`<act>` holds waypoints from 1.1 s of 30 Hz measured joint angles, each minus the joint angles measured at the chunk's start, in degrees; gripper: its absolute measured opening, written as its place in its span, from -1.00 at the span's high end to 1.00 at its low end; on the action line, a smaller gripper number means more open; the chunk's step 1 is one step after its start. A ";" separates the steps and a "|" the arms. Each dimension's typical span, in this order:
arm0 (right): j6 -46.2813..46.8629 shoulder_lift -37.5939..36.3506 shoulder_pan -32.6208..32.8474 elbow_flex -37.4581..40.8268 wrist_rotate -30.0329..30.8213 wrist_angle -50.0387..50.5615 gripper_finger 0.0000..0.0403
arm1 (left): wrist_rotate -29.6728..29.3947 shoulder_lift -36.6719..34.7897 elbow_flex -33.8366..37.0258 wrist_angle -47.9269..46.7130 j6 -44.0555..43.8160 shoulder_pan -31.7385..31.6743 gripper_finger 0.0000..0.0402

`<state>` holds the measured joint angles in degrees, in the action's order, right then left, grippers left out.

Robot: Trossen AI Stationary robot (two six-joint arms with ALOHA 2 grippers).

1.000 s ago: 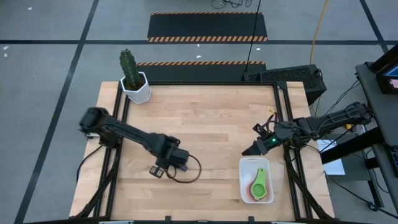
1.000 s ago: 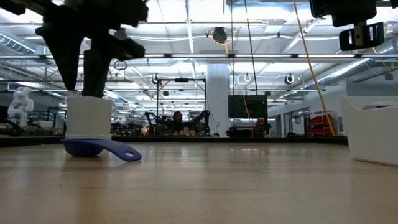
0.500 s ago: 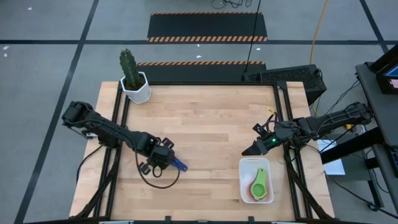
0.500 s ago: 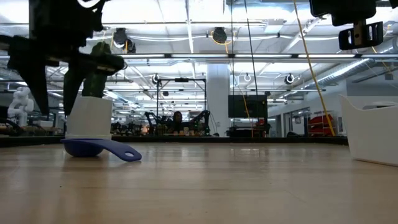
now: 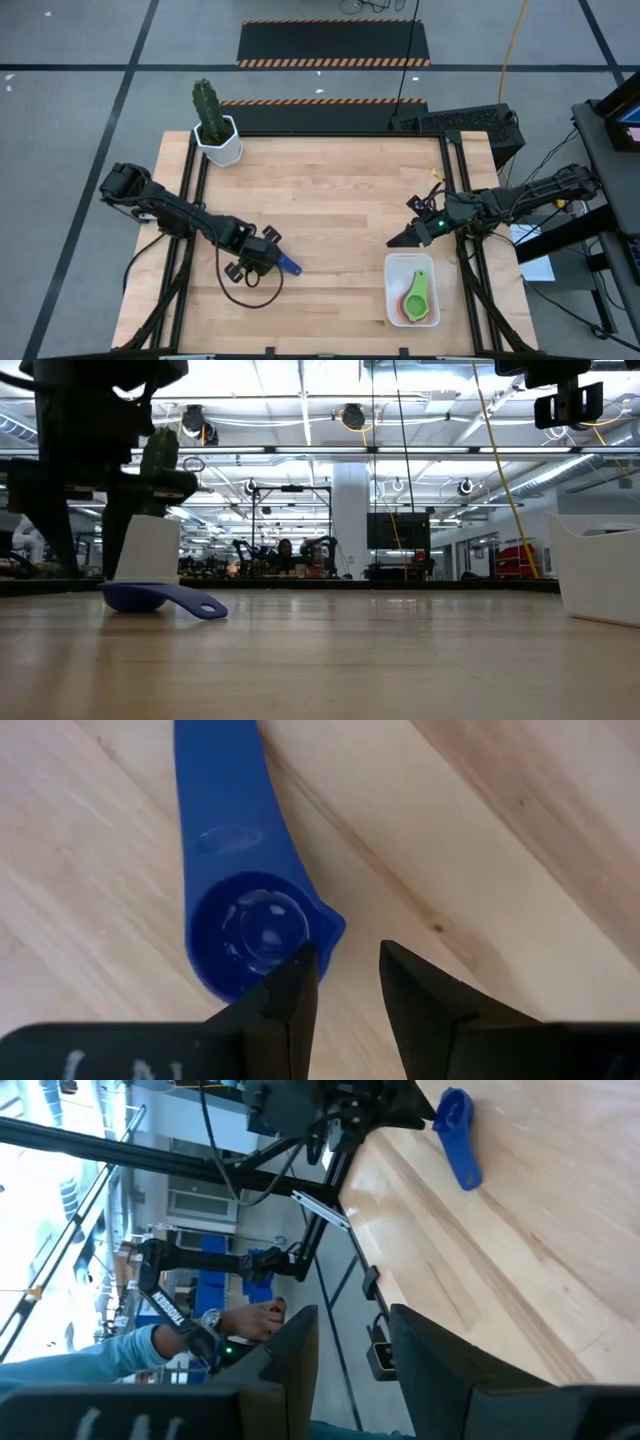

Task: Nest measuring cups in basket
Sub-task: Stack the dark blue measuring cup on top of the green measuring cup into the white bin

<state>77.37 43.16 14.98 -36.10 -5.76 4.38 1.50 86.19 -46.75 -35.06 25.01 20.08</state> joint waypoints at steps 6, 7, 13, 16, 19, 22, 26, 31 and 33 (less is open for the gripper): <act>0.97 0.00 0.00 0.00 -0.02 0.11 0.41 | -0.02 0.02 3.20 7.16 0.84 0.00 0.44; 1.16 0.00 0.00 0.00 -0.02 0.11 0.41 | -0.02 0.02 3.73 8.56 0.92 -0.02 0.44; 1.46 0.01 0.00 0.00 -0.13 0.10 0.41 | -0.03 0.02 6.51 12.87 1.76 -0.29 0.44; 1.46 0.00 0.00 0.00 -0.20 0.10 0.41 | -0.02 0.04 7.52 14.18 0.65 -0.83 0.47; 1.46 0.02 0.00 0.00 -0.19 0.09 0.41 | -0.04 0.04 7.83 15.28 -0.69 -1.49 0.59; 1.46 0.00 0.00 0.00 -0.20 0.06 0.41 | -0.04 0.04 7.83 17.20 -1.14 -2.27 0.77; 1.46 0.00 0.00 0.00 -0.22 -0.34 0.41 | -0.11 0.07 7.79 20.58 -1.97 -4.00 0.94; 1.29 0.01 0.00 0.02 -0.24 -2.65 0.41 | -0.34 0.07 7.81 23.99 -5.62 -5.78 0.87; 1.25 0.00 0.02 0.02 -0.24 -3.50 0.41 | -1.15 0.07 7.71 25.35 -7.67 -6.04 0.87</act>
<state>78.62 43.16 15.00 -36.07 -6.00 0.89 0.35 86.26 -39.04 -9.71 17.34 14.03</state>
